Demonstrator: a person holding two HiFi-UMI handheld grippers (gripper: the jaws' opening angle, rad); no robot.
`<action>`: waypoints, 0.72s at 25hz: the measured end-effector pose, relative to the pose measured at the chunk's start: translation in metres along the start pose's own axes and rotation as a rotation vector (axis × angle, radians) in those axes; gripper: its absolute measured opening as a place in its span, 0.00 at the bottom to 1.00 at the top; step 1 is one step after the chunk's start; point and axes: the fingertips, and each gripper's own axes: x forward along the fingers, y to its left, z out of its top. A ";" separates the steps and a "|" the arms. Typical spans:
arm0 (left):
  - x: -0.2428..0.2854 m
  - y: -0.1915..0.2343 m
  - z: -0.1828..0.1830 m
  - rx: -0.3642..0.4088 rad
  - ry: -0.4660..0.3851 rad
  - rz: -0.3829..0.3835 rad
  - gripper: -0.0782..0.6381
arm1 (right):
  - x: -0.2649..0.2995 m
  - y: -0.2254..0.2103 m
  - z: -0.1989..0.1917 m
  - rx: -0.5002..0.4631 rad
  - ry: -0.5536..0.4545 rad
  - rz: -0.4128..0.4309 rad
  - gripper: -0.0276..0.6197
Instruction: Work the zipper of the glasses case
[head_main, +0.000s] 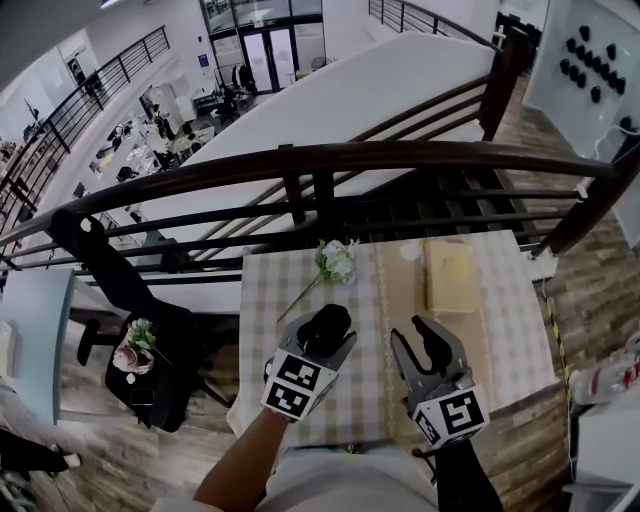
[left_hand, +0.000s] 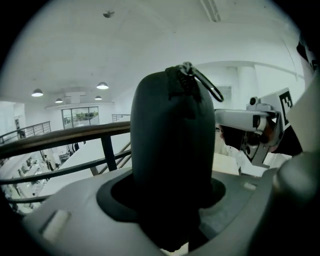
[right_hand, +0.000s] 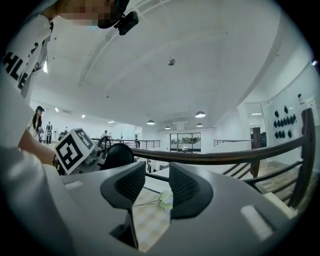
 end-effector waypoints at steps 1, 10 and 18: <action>0.001 -0.004 -0.003 -0.017 -0.013 0.008 0.48 | -0.002 -0.002 -0.001 0.004 -0.008 -0.007 0.31; 0.038 -0.027 -0.090 -0.036 0.238 -0.015 0.48 | -0.017 -0.016 -0.023 0.043 0.011 -0.012 0.31; 0.080 -0.062 -0.193 -0.201 0.608 -0.181 0.49 | -0.045 -0.032 -0.045 0.077 0.048 -0.036 0.31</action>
